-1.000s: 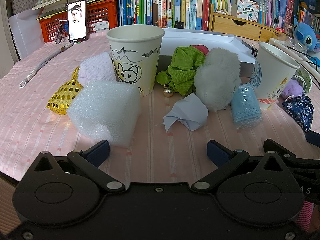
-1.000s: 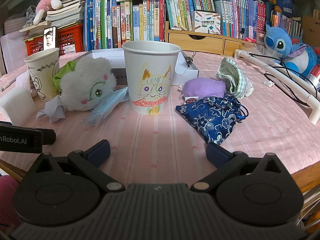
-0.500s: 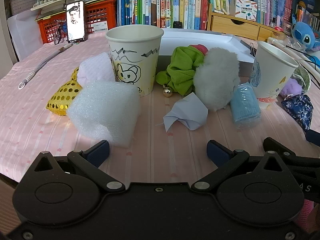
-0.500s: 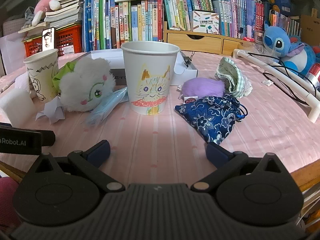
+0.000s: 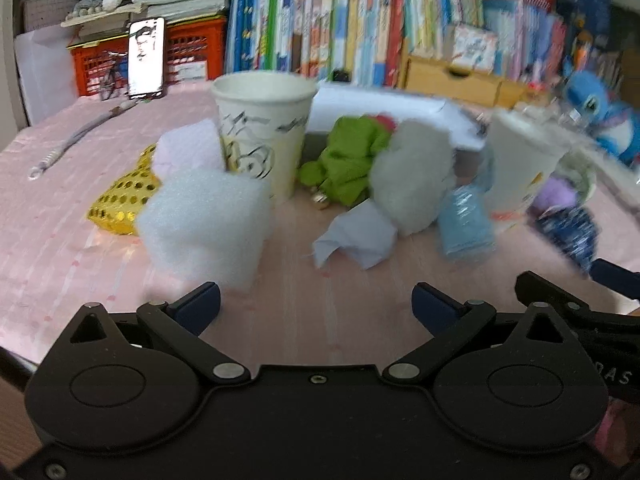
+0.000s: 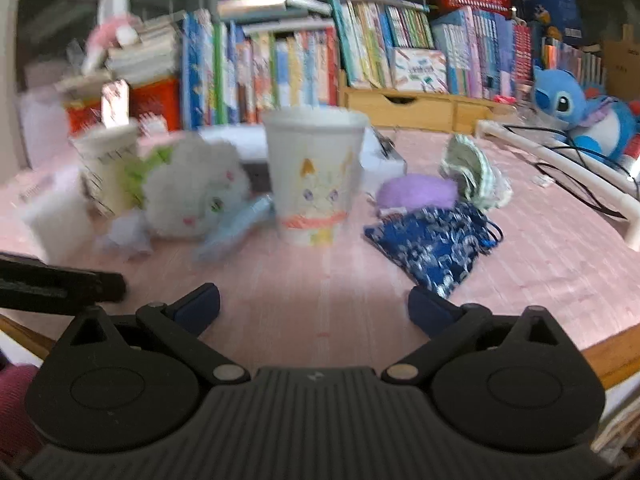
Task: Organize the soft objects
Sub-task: 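Grasp the blue floral pouch with the right tool while the left tool grasps the white tissue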
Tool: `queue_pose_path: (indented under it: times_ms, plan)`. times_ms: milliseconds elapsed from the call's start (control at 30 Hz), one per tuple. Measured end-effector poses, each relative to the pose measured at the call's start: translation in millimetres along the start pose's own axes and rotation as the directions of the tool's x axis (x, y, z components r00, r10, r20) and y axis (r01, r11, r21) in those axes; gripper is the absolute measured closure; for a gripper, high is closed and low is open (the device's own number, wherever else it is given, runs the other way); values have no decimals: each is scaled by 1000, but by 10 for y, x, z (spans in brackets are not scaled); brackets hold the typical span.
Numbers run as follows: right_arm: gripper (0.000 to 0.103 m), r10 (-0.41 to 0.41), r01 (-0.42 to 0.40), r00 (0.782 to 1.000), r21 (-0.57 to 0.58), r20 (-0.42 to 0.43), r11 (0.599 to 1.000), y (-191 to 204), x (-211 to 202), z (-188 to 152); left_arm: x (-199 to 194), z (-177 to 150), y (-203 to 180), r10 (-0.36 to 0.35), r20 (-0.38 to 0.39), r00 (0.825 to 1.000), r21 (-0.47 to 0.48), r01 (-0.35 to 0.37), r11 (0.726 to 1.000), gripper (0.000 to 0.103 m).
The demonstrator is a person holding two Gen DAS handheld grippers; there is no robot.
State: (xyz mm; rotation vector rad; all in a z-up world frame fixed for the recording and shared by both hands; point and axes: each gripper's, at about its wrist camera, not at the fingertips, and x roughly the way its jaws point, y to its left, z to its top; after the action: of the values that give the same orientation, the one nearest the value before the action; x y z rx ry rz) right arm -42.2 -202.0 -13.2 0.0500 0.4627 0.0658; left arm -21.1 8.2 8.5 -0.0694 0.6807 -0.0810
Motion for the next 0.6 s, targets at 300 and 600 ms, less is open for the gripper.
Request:
queue_pose_path:
  times_ms: [300,600]
  plan:
    - [0,-146,146,988,2,57,989,-301,72,188,-70,116,-258,-43,106,993,85,35,996,7]
    - [2,-208,208,978,49,-11,977,-601,321,187,153,133,-309,-62,66,996,85,57,995,42]
